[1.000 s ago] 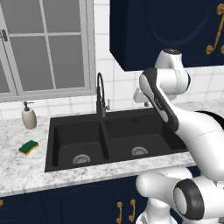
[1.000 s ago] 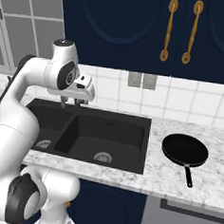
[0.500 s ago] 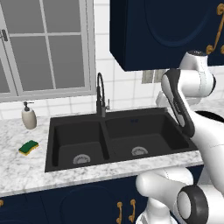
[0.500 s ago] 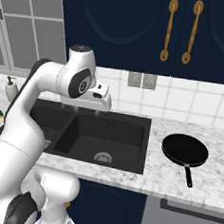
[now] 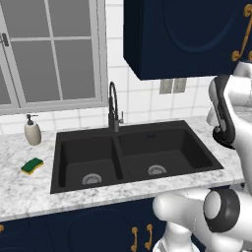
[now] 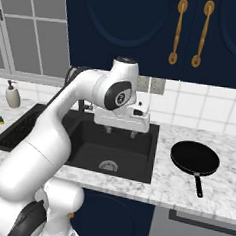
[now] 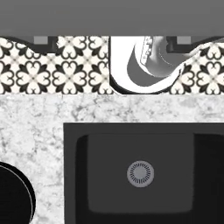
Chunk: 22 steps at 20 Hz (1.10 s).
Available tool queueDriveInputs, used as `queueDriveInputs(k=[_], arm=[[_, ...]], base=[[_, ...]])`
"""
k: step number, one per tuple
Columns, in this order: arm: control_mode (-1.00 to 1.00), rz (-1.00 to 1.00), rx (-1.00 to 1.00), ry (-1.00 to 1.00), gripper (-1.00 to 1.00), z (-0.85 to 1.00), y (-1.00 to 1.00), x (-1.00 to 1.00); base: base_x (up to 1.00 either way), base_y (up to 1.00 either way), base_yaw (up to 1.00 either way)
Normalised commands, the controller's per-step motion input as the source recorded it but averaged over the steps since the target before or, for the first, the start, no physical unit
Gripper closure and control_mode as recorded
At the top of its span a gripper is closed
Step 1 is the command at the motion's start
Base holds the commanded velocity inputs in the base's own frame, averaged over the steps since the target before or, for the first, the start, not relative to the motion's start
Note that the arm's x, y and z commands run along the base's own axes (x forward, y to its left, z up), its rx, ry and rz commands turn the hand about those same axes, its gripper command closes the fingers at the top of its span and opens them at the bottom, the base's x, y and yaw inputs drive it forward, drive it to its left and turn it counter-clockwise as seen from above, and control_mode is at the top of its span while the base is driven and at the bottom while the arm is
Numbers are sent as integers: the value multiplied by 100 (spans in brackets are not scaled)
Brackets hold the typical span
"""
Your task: Pick the pan and sponge and place them into the sink. Then turn on the water.
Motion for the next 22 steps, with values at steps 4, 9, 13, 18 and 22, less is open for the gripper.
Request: queueDriveInputs(k=[4,9,13,18,22], arm=[[-100,0,-2,4,-100,-41,-83,-19],[-100,0,0,0,-100,-30,-61,0],[-100,0,0,0,-100,-19,-62,6],[-100,0,0,0,-100,-24,-51,16],[-100,0,0,0,-100,-26,-39,3]], base=[[0,0,0],[0,0,0],[0,0,0],[0,0,0],[0,0,0]])
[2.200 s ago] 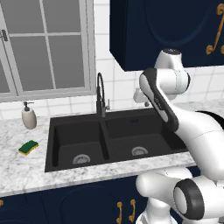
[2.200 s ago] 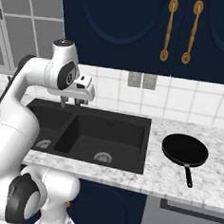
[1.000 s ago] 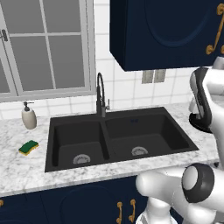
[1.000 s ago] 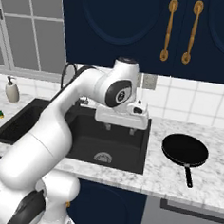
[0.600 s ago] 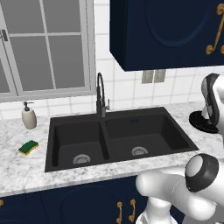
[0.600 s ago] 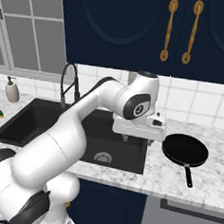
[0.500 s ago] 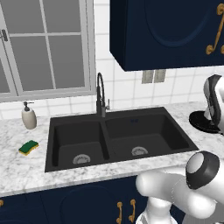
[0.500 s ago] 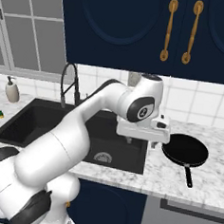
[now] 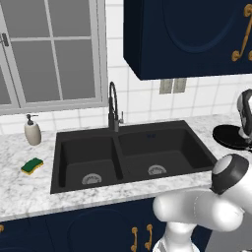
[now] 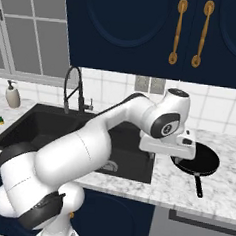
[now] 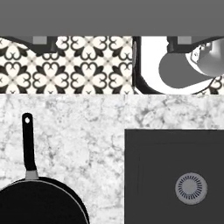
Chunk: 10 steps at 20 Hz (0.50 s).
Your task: Pick the pan and sponge and place them into the sink. Then turn on the water.
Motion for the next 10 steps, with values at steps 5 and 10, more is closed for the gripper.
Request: queueDriveInputs(k=[5,10], arm=[[-100,0,0,0,-100,-19,-21,3],[-100,0,1,1,-100,-27,-13,15]], base=[[0,0,0],[0,0,0]])
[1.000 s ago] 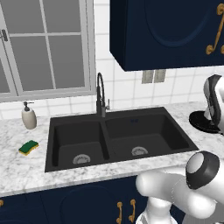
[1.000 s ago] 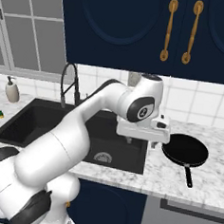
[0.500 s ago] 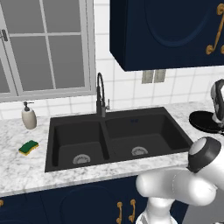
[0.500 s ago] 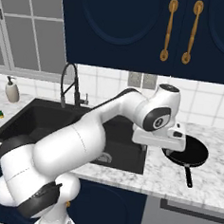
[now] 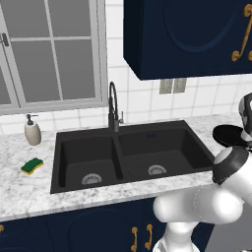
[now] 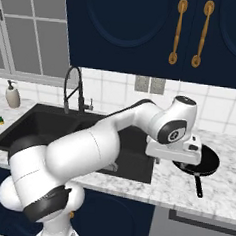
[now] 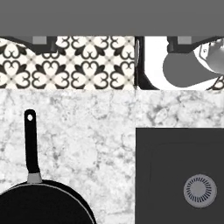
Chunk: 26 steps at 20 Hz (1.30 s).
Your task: Pick the pan and sponge and place them into the sink. Then turn on the water.
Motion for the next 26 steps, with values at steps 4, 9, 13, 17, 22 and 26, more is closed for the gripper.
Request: queueDriveInputs(k=[4,9,13,17,22,26], arm=[[-100,0,0,3,-100,-44,-28,42],[-100,0,1,7,-100,-34,-39,28],[-100,0,2,4,-100,-16,-40,28],[-100,0,9,6,-100,-26,-42,20],[-100,0,12,6,-100,-28,-26,18],[-100,0,1,0,-100,-10,-12,14]], base=[[0,0,0],[0,0,0],[0,0,0],[0,0,0],[0,0,0],[0,0,0]])
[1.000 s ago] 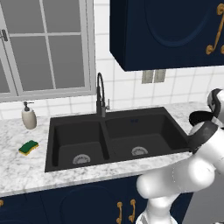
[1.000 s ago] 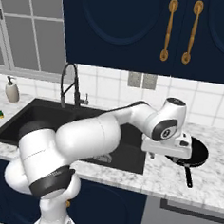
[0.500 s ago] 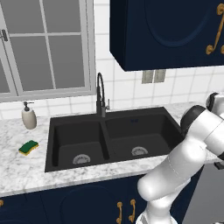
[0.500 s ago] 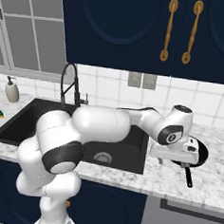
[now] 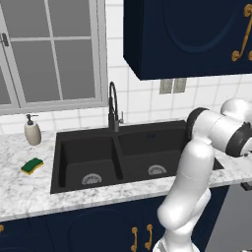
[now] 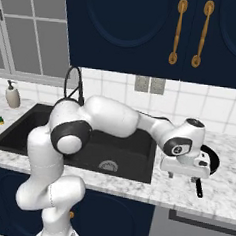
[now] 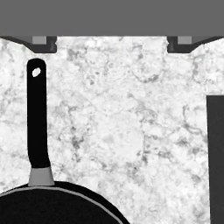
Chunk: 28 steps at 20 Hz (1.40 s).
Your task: Pick the pan and sponge and place them into the sink. Then turn on the water.
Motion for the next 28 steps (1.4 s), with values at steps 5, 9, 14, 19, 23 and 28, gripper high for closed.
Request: queueDriveInputs(k=[5,9,14,19,23,28], arm=[[-100,0,0,0,-100,-4,-32,14],[-100,0,5,0,-100,-12,-38,18],[-100,0,8,0,-100,0,-39,27],[-100,0,5,3,-100,8,-31,26],[-100,0,0,8,-100,40,-9,24],[-100,0,8,9,-100,19,-41,15]], base=[[0,0,0],[0,0,0],[0,0,0],[0,0,0],[0,0,0],[0,0,0]])
